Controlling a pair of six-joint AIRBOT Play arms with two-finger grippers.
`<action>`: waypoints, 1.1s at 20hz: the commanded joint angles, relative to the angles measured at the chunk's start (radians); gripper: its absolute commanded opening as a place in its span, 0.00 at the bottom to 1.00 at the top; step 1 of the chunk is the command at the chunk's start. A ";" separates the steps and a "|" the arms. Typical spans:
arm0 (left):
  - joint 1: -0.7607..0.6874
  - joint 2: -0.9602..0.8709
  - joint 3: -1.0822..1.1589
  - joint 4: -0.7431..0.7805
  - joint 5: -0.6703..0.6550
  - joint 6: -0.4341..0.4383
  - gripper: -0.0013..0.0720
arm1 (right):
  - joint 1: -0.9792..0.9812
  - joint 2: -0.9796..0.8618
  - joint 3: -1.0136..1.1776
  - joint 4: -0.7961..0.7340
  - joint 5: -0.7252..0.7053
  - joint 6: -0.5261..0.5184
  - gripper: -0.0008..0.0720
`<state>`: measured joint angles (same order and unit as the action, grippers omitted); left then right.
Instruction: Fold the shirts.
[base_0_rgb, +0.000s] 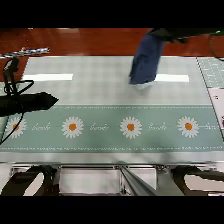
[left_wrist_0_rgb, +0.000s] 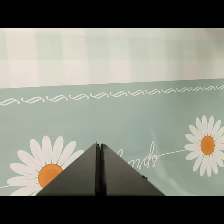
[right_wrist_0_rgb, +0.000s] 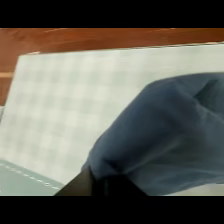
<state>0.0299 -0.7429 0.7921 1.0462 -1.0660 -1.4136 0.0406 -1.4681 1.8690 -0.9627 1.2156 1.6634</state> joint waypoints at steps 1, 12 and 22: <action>0.001 0.000 0.001 0.001 0.000 0.007 0.04 | -0.203 0.032 0.068 -0.013 0.196 0.044 0.04; 0.001 0.000 0.001 0.001 0.001 0.013 0.04 | -0.674 0.233 -0.088 -0.164 0.534 0.016 0.04; -0.002 0.000 0.001 0.000 0.039 0.063 0.04 | -1.099 0.566 -0.779 -0.738 0.573 -0.026 0.04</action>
<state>0.0292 -0.7429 0.7921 1.0466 -1.0416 -1.3563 -0.9386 -0.9730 1.2701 -1.5005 1.7660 1.6661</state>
